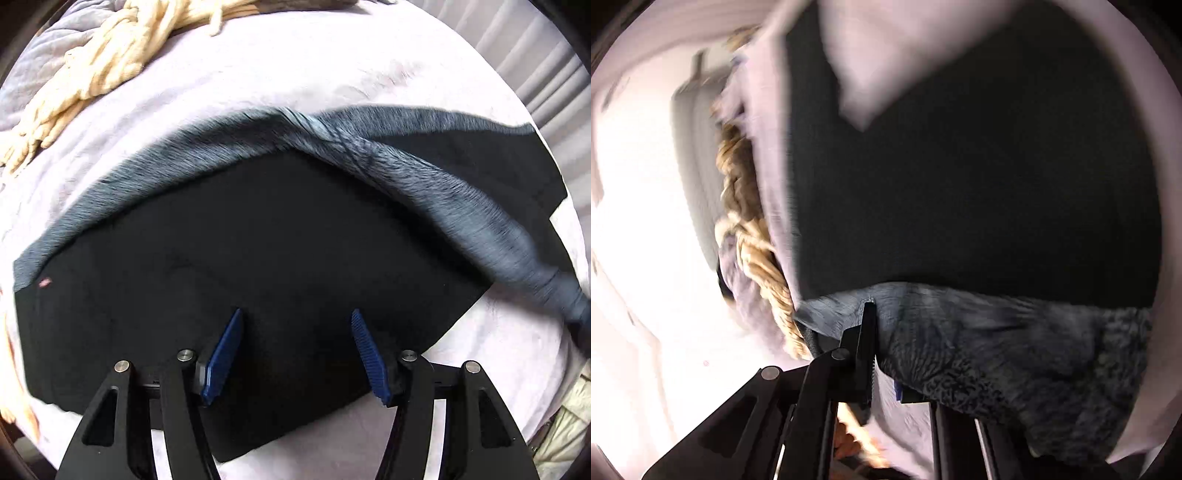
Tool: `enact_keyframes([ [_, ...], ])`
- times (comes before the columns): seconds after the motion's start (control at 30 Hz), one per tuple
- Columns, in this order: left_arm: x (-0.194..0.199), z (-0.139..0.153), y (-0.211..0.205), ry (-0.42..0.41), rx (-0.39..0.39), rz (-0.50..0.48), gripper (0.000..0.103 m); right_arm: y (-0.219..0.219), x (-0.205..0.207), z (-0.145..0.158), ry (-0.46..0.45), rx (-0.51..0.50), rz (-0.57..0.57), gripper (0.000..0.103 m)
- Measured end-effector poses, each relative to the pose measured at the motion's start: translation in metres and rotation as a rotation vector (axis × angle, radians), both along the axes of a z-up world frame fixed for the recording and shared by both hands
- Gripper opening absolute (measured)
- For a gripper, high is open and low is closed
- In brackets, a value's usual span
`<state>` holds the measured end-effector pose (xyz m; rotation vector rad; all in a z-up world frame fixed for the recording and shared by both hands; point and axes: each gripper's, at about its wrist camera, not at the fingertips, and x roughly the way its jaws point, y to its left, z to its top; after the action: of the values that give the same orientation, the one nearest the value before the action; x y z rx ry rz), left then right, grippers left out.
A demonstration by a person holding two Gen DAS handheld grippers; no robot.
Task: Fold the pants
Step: 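Lift the trouser edge with both grippers and fold it over onto the other leg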
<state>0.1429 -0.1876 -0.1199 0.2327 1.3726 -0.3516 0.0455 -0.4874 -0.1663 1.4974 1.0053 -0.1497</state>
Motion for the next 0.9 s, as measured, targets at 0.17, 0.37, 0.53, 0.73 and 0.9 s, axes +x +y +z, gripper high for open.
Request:
enact_keyframes([
  [0.17, 0.017, 0.013, -0.011, -0.039, 0.023, 0.011, 0.063, -0.045, 0.117, 0.07, -0.098, -0.312, 0.267, 0.012],
  [0.37, 0.028, 0.008, -0.019, -0.021, 0.017, 0.075, 0.063, -0.072, 0.238, 0.062, -0.088, -0.425, 0.46, 0.044],
  [0.53, 0.008, 0.016, -0.024, -0.007, 0.013, 0.049, 0.063, -0.063, 0.217, 0.074, -0.249, -0.289, 0.483, 0.072],
  [0.73, -0.016, 0.024, -0.028, 0.007, 0.02, 0.039, 0.062, -0.06, 0.182, 0.087, -0.354, -0.198, 0.431, 0.084],
  [0.9, -0.008, 0.038, -0.023, -0.006, -0.006, 0.047, 0.062, -0.05, 0.182, 0.112, -0.44, -0.041, 0.347, 0.094],
])
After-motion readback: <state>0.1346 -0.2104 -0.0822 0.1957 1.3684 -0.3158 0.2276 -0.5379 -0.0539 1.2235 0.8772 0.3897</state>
